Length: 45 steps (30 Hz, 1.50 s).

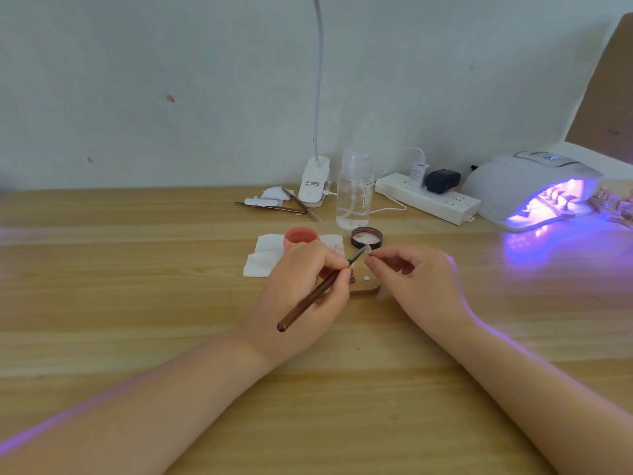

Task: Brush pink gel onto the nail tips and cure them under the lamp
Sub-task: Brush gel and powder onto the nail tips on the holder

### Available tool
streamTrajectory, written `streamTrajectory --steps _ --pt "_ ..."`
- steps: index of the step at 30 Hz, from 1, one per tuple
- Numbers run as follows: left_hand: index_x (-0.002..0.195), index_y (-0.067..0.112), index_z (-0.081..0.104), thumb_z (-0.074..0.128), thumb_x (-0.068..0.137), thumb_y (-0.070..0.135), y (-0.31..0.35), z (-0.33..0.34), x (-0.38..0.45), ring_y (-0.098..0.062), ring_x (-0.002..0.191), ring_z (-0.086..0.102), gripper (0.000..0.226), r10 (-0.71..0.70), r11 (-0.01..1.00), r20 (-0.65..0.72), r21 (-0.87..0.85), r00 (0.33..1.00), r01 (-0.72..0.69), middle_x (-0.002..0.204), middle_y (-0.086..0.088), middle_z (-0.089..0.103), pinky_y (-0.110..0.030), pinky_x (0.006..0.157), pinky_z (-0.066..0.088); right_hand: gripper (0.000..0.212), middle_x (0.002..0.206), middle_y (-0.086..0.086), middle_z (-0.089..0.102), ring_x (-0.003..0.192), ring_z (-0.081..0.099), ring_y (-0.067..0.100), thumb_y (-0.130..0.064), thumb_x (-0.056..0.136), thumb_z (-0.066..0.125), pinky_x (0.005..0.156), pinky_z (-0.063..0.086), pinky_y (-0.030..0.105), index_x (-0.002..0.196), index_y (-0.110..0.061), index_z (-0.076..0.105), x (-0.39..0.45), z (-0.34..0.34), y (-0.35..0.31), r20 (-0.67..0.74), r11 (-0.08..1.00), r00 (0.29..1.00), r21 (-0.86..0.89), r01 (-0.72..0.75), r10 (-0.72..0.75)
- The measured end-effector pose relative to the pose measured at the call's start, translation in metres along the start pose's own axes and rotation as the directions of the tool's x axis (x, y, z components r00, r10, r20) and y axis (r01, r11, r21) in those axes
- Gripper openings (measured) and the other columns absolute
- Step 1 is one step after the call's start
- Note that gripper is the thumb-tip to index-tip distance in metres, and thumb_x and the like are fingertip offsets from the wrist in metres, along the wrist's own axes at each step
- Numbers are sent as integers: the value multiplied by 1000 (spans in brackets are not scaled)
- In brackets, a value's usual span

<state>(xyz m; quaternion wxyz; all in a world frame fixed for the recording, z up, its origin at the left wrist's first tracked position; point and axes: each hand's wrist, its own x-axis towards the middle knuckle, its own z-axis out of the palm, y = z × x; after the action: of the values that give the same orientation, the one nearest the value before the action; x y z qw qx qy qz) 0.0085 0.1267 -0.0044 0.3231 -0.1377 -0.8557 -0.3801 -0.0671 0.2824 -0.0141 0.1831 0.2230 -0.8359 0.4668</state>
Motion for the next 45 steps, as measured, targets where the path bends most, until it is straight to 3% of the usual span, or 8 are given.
streamTrajectory --steps 5,14,17,22,28,33,40,45 --pt "86 15 59 59 85 11 -10 1 -1 -5 82 58 4 34 999 -43 -19 998 -35 81 5 63 -9 75 41 9 64 -25 63 69 56 -2 -24 79 74 61 39 5 79 -33 74 0 1 2 1 1000 1000 8 -11 11" --pt "75 4 56 60 80 -1 -8 0 -1 11 72 53 8 76 995 -29 -59 997 -78 71 12 56 0 70 36 10 64 -17 65 61 51 -7 -24 79 74 59 37 5 78 -34 74 1 1 4 -1 1000 1000 9 -25 25" --pt "76 2 56 60 81 -8 -8 0 -2 18 82 55 11 79 994 -73 -75 994 -85 72 14 56 3 76 36 8 65 -17 65 61 52 -7 -23 79 74 60 38 5 79 -31 75 0 1 3 -1 999 1000 8 -31 31" --pt "86 10 63 65 85 0 -11 3 -1 15 92 56 11 14 994 -66 -103 998 -21 83 8 67 -2 78 39 8 66 -19 64 67 53 -6 -22 79 74 61 37 5 83 -30 76 1 1 3 0 1000 1000 -10 -15 15" --pt "82 11 62 61 83 9 -10 3 -1 -3 79 59 2 43 995 -53 -87 998 -48 77 6 64 -8 72 42 11 65 -36 59 77 55 -5 -23 78 74 64 37 3 81 -34 74 1 1 5 -1 1000 1000 -28 9 -9" --pt "74 2 57 60 80 0 -9 0 -2 5 68 53 7 80 993 -68 -85 994 -86 68 4 58 -2 69 37 10 61 -32 59 78 55 -3 -23 78 74 63 36 3 81 -32 75 1 1 5 -10 998 999 -60 34 -35" --pt "88 12 62 65 87 6 -11 4 -2 15 91 55 7 -48 985 -54 -167 997 39 86 2 69 -5 77 42 9 67 -23 62 79 55 0 -23 80 73 65 38 7 83 -30 76 1 0 4 1 998 1000 -51 29 -29" --pt "81 4 59 62 86 -4 -8 2 -1 11 71 56 9 -14 990 -25 -139 1000 11 72 13 59 2 73 37 8 64 -23 60 75 53 -8 -23 80 73 64 35 3 85 -30 76 0 0 5 2 997 999 -62 35 -35"
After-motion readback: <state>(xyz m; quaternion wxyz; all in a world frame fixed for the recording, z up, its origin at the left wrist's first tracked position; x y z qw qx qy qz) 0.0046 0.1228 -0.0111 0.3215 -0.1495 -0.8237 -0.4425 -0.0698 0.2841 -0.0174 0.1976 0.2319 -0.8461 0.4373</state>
